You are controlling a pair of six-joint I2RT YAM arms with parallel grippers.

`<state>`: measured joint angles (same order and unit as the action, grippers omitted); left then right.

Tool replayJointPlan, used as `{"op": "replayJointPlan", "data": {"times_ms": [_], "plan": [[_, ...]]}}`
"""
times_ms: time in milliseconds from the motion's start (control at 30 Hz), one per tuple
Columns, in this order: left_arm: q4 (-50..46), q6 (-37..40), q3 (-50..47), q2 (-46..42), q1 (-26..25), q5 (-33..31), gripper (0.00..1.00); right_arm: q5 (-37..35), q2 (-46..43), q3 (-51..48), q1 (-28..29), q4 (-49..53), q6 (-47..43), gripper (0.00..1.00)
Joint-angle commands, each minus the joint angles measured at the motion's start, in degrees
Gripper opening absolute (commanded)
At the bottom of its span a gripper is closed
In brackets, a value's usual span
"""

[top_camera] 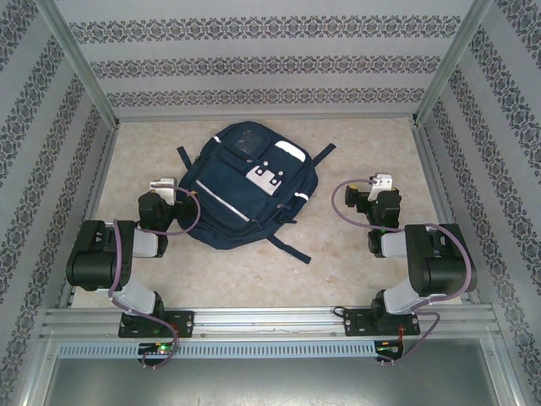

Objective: Pack books, pencil case, and school supplies into a backpack

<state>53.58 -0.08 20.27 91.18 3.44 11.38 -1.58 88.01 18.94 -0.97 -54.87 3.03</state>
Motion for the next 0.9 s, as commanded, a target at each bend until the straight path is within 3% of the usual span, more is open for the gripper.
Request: {"op": "replayJointPlan", "data": {"times_ms": [0,867], "plan": [[2.5,-0.6,1.2,0.2,0.0,-0.4,0.99,0.2,-0.6,0.4,0.6,-0.5,0.2,0.98],[2.4,-0.6,1.2,0.1,0.0,-0.6,0.99,0.7,-0.6,2.1,0.6,0.0,0.0,0.98]]}}
